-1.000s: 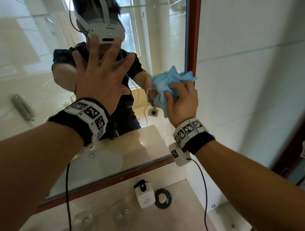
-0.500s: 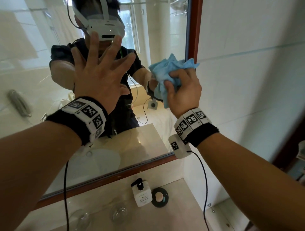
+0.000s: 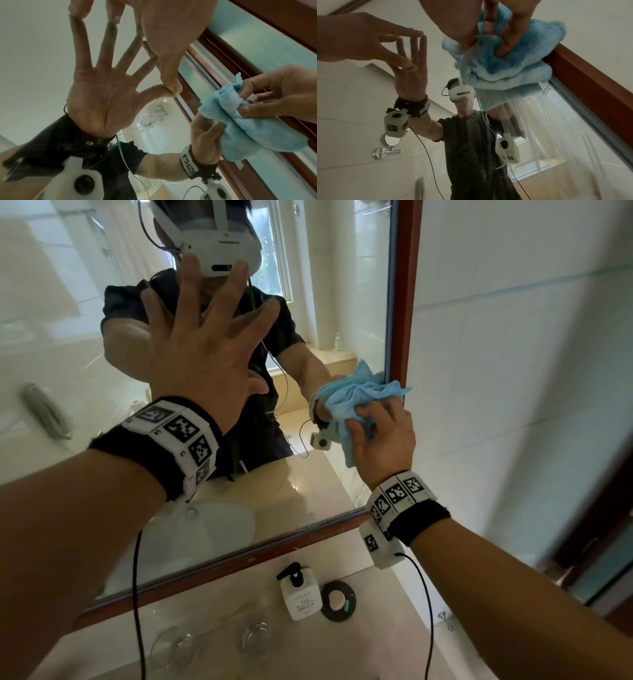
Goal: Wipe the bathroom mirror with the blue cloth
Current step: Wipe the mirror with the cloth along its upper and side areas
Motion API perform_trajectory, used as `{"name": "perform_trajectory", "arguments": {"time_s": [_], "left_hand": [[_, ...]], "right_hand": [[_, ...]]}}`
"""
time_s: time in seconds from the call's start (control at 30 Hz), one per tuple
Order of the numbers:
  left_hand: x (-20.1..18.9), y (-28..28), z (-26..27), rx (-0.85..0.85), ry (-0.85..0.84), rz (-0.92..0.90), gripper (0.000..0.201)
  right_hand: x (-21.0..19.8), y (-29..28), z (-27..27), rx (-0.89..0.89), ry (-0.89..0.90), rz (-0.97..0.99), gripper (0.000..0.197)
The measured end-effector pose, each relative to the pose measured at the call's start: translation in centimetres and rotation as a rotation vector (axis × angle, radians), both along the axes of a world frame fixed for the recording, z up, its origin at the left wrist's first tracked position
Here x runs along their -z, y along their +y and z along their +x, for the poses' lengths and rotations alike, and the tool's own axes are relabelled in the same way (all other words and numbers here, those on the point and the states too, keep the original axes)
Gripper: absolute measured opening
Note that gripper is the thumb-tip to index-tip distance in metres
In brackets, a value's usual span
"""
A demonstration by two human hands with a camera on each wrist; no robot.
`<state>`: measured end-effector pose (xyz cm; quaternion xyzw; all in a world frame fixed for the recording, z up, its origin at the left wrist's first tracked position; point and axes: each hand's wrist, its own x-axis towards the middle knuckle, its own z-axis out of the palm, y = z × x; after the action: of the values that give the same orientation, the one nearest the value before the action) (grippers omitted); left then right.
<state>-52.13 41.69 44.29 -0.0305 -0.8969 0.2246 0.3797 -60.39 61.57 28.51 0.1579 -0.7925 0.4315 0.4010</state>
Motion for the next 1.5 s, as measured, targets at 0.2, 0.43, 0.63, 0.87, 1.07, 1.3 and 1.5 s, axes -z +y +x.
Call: {"name": "perform_trajectory", "arguments": {"time_s": [0.2, 0.43, 0.63, 0.87, 1.07, 1.3, 1.5], "left_hand": [[0.1, 0.1, 0.1, -0.003, 0.003, -0.004, 0.100], [0.4, 0.1, 0.1, 0.005, -0.003, 0.006, 0.096], [0.5, 0.1, 0.1, 0.016, 0.004, 0.008, 0.096], [0.7, 0.2, 0.1, 0.012, 0.001, 0.013, 0.096], [0.9, 0.1, -0.1, 0.024, 0.005, 0.023, 0.096], [1.1, -0.2, -0.2, 0.049, 0.024, 0.014, 0.092], [1.4, -0.2, -0.2, 0.042, 0.009, 0.021, 0.093]], "right_hand": [[1.8, 0.2, 0.3, -0.018, -0.045, 0.020, 0.016], [0.7, 0.2, 0.2, -0.036, -0.031, -0.042, 0.015], [-5.5, -0.2, -0.3, -0.055, 0.099, -0.125, 0.018], [-12.0, -0.1, -1.1, -0.069, 0.155, -0.108, 0.017], [-11.6, -0.4, -1.3, -0.054, 0.182, -0.096, 0.016], [-9.6, -0.8, -0.5, -0.046, 0.235, 0.004, 0.017], [-5.3, -0.5, -0.2, -0.059, 0.131, 0.017, 0.014]]}}
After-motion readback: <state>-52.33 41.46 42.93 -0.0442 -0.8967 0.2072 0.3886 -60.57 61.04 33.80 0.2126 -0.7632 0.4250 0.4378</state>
